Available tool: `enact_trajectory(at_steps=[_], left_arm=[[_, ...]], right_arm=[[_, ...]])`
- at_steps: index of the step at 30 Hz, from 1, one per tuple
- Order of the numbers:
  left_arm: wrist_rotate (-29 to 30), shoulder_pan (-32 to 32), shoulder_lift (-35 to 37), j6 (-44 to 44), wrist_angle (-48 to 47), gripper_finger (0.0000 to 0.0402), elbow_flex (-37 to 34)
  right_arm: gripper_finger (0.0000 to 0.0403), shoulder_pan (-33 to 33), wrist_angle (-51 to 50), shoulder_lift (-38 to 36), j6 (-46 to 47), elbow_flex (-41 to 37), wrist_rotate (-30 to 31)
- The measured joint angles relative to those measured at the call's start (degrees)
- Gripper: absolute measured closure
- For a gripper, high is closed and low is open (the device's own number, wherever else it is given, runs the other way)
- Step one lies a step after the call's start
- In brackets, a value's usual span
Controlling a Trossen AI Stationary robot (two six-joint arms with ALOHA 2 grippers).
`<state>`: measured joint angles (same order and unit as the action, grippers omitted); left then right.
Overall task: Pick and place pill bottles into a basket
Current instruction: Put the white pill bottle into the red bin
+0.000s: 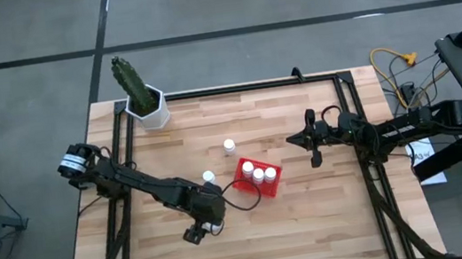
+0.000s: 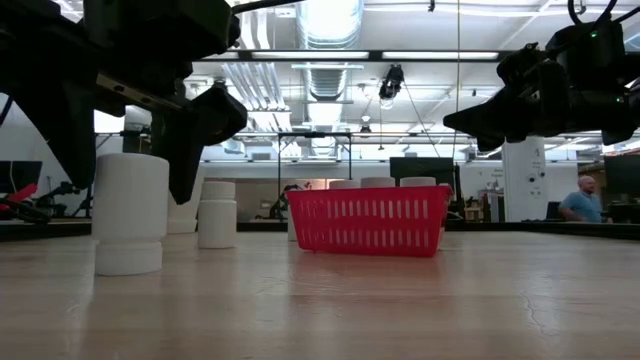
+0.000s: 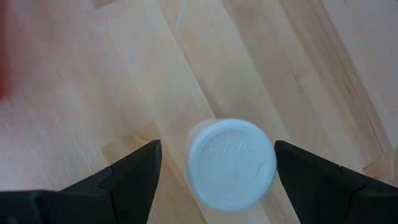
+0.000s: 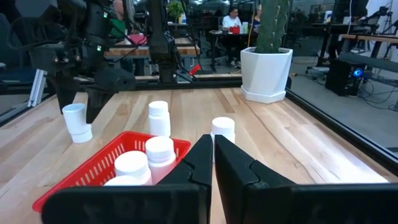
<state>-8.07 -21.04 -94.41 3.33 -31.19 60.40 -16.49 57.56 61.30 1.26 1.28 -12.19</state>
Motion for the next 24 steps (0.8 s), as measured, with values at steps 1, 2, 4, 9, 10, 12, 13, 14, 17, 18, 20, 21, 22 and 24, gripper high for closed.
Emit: enact_trajectory(at_steps=[1, 2, 4, 9, 10, 12, 13, 14, 17, 18, 20, 21, 22, 24], left_arm=[[0.01, 0.00, 0.00, 0.01, 0.09, 0.0110, 0.00], [-0.01, 0.00, 0.00, 0.00, 0.24, 0.0110, 0.00], [-0.01, 0.00, 0.00, 0.00, 0.25, 0.0110, 0.05], [-0.01, 0.00, 0.00, 0.00, 0.30, 0.0137, 0.13], [-0.01, 0.00, 0.00, 0.01, 0.30, 0.0146, 0.13], [-0.02, 0.00, 0.00, -0.02, 0.27, 0.0166, 0.13], [-0.02, 0.00, 0.00, -0.02, 0.25, 0.0175, 0.13], [-0.03, 0.00, 0.00, -0.02, 0.25, 0.0185, 0.13], [-0.03, 0.00, 0.00, -0.02, 0.29, 0.0209, 0.13], [-0.03, 0.00, 0.00, -0.02, 0.30, 0.0215, 0.13], [-0.03, 0.02, 0.00, -0.02, 0.30, 0.0224, 0.17], [-0.03, 0.02, 0.00, -0.02, 0.30, 0.0226, 0.17], [-0.03, 0.02, 0.00, -0.02, 0.30, 0.0226, 0.17], [-0.03, 0.02, 0.00, -0.02, 0.30, 0.0226, 0.17]], right_arm=[[0.0394, 0.00, 0.00, 0.00, 0.00, 0.00, 0.00], [0.0394, 0.01, 0.01, 0.00, 0.00, 0.00, 0.00], [0.0394, 0.00, 0.00, 0.00, 0.00, 0.00, 0.00], [0.0394, 0.00, -0.05, 0.00, -0.10, 0.00, 0.00], [0.0394, 0.01, -0.07, 0.00, -0.11, 0.00, 0.00], [0.0394, 0.00, -0.11, 0.00, -0.12, 0.00, 0.00], [0.0394, 0.00, -0.11, 0.00, -0.14, 0.00, 0.00], [0.0394, 0.00, -0.11, 0.00, -0.13, 0.00, 0.00], [0.0394, 0.00, -0.11, 0.00, -0.15, 0.00, 0.02], [0.0394, 0.00, -0.13, 0.00, -0.15, 0.00, 0.02], [0.0394, 0.00, -0.12, 0.00, -0.15, 0.00, 0.02], [0.0394, 0.00, -0.12, 0.00, -0.15, 0.00, 0.02], [0.0394, 0.01, -0.13, 0.00, -0.15, 0.00, 0.02], [0.0394, 0.00, -0.13, 0.00, -0.16, 0.00, 0.02]])
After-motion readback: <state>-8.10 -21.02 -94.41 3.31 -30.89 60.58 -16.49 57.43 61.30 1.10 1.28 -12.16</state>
